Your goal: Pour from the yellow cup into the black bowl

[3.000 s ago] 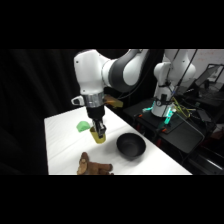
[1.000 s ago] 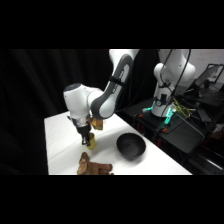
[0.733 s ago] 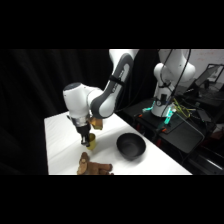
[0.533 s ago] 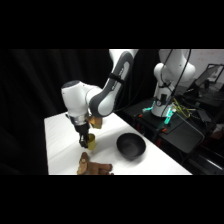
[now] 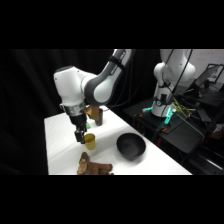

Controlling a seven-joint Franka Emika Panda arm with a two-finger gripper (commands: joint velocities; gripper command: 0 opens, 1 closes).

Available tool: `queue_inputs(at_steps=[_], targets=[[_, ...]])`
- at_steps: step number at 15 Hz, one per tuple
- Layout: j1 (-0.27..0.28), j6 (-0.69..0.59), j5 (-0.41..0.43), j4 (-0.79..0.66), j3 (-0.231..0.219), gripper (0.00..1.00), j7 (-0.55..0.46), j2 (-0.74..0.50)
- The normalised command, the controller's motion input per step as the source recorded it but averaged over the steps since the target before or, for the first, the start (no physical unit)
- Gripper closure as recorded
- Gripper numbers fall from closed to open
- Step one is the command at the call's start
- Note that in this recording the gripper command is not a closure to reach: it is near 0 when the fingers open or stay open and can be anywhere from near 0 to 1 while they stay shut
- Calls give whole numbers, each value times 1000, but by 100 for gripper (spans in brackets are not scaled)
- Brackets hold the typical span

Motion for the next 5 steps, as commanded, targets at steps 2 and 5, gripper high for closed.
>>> queue_inputs(at_steps=[2, 5], targets=[[-15, -409, 73, -191, 37, 0, -49, -708], [49, -452, -92, -74, -14, 0, 130, -530]])
